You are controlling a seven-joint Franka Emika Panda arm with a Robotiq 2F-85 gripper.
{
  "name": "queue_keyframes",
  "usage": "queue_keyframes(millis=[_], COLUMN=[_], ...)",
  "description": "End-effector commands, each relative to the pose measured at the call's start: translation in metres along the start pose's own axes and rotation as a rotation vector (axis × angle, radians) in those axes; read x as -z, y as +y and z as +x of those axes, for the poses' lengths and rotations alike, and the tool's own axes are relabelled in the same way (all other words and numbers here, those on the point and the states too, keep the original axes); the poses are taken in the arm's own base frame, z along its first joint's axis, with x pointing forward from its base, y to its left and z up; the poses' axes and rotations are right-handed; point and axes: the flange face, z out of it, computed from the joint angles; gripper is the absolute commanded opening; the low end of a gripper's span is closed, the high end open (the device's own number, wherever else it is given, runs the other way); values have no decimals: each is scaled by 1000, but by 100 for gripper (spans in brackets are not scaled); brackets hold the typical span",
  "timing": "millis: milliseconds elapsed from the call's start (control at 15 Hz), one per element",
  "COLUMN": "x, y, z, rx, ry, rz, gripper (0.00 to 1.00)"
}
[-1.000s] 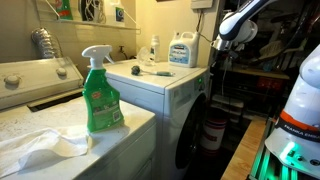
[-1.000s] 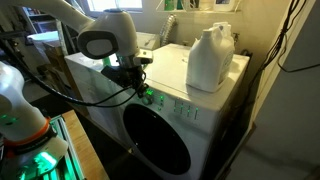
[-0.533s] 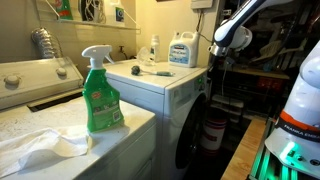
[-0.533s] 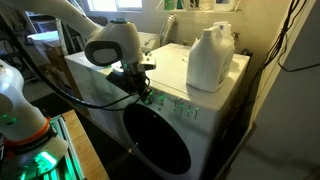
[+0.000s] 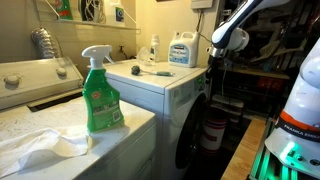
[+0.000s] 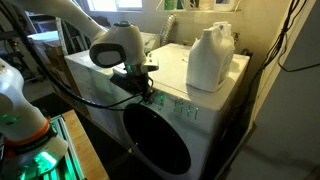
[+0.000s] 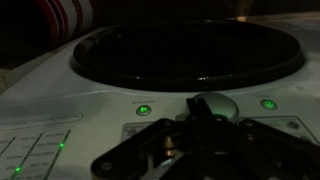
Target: Push a button on the dishwasher
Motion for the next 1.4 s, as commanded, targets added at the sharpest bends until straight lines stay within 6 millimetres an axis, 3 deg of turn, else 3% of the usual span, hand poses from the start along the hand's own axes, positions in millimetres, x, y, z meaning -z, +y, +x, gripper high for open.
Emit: queue_keyframes(millis=[0, 800, 1333], x=[-5, -14, 0], y=[9, -5, -25], z=[7, 30, 41], rx=[-10, 29, 76], ry=[16, -21, -98], rz=[-13, 27, 105], gripper=[7, 7, 7])
